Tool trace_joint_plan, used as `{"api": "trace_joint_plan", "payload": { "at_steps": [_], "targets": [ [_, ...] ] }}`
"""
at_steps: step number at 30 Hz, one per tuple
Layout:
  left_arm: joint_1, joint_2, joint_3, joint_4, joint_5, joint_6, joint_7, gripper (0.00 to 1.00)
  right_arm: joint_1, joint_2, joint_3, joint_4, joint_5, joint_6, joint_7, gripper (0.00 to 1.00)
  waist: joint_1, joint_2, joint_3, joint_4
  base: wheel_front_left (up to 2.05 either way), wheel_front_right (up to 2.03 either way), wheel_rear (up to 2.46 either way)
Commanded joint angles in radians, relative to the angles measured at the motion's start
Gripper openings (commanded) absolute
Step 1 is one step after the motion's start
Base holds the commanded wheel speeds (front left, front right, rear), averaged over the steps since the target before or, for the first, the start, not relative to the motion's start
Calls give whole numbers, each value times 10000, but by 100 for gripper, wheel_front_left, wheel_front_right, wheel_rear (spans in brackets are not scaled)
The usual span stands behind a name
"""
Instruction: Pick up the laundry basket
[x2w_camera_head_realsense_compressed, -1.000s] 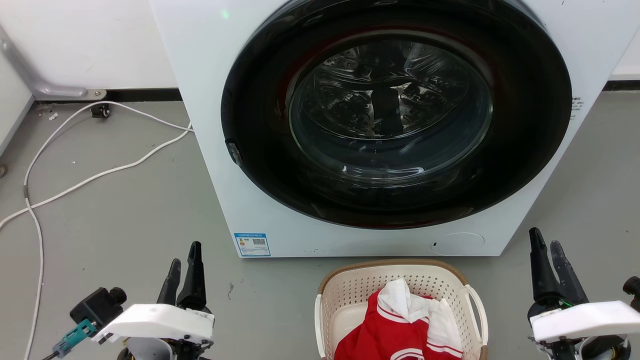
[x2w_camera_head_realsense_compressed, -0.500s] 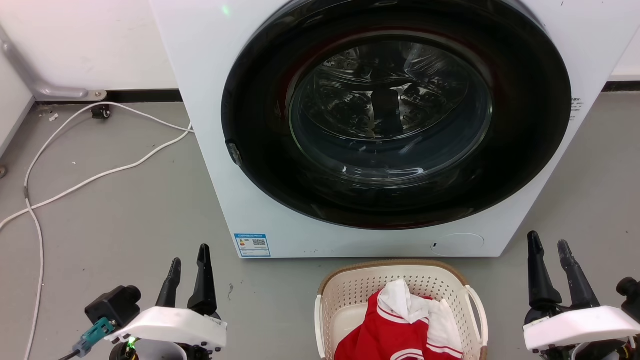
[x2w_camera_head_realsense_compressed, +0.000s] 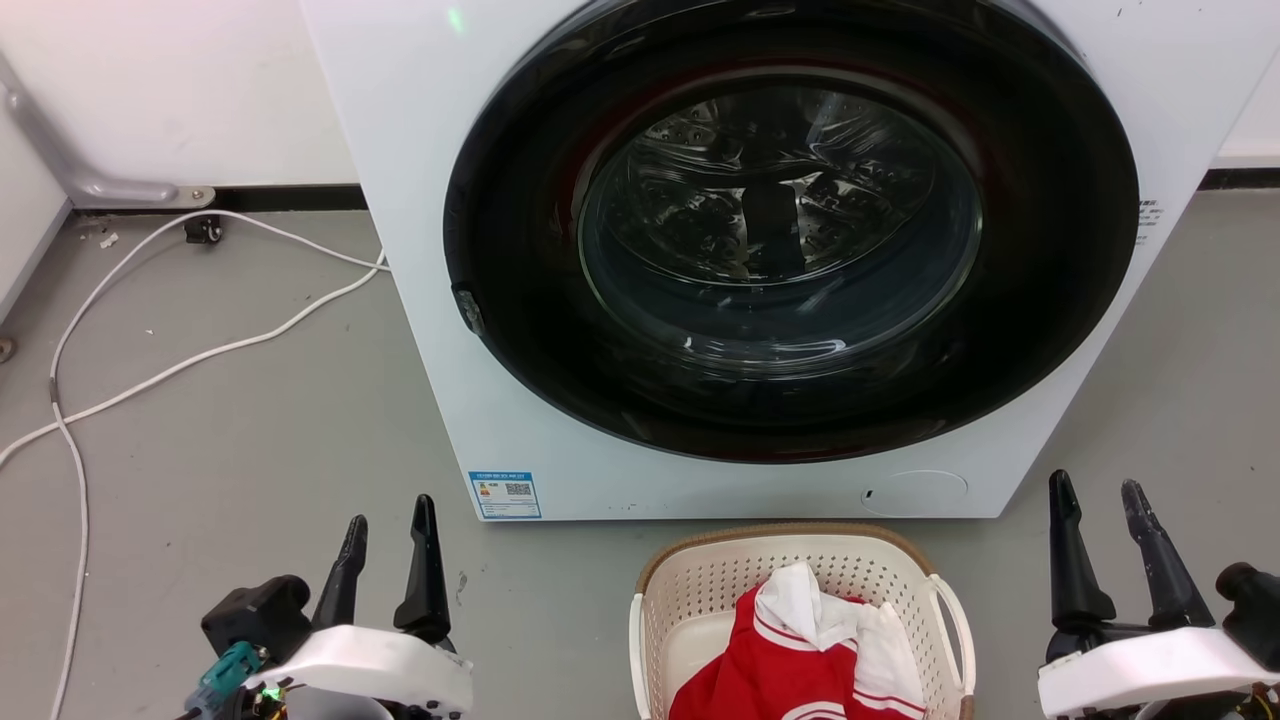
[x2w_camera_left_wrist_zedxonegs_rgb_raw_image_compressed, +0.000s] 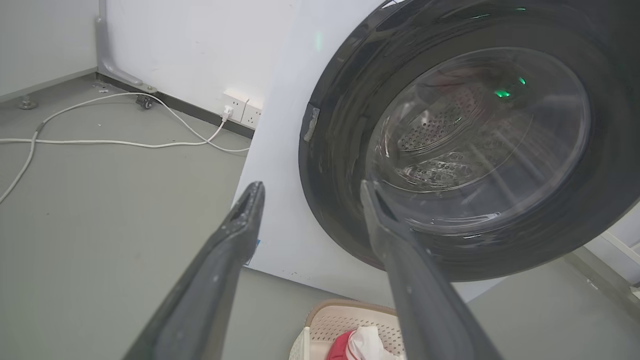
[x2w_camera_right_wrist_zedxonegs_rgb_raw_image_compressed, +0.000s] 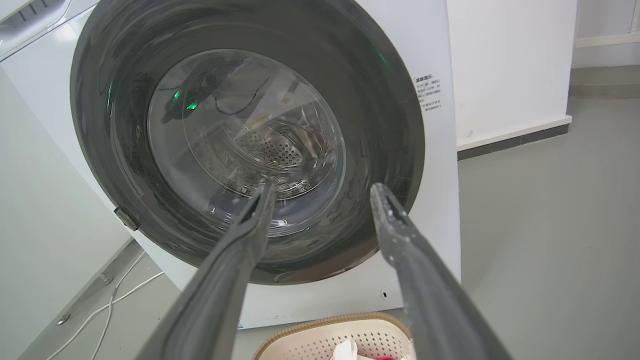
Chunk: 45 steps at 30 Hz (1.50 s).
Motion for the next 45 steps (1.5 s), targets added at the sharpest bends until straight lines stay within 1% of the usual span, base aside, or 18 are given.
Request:
{"api": "trace_joint_plan", "payload": {
  "at_steps": [1, 11, 26, 28, 34, 39, 45],
  "targets": [
    [22, 31, -44, -129, 331, 32, -99, 100, 97, -48, 7, -144, -368, 0, -123, 100, -1, 0, -13, -2, 0, 0, 0],
    [170, 34, -210, -143, 1266, 120, -339, 100, 314, -52, 12, -233, -1351, 0, -364, 100, -1, 0, -83, 19, 0, 0, 0],
    [319, 36, -367, -169, 2498, 311, -658, 100, 562, -57, 59, -428, -2357, 0, -695, 100, -1, 0, -139, 40, 0, 0, 0],
    [367, 36, -404, -164, 2779, 319, -746, 100, 607, -59, 78, -474, -2652, -1, -776, 100, -1, 0, -146, 32, 0, 0, 0],
    [395, 38, -468, -114, 3170, 346, -859, 100, 706, -61, 90, -548, -3131, -1, -896, 100, -1, 0, -141, 45, 0, 0, 0],
    [444, 38, -491, -45, 3380, 353, -961, 100, 765, -62, 75, -588, -3366, -1, -981, 100, -1, 0, -152, 60, 0, 0, 0],
    [489, 38, -502, -19, 3596, 341, -1052, 100, 854, -63, 53, -621, -3375, -1, -1070, 100, -1, 0, -160, 70, 0, 0, 0]
  ]
}}
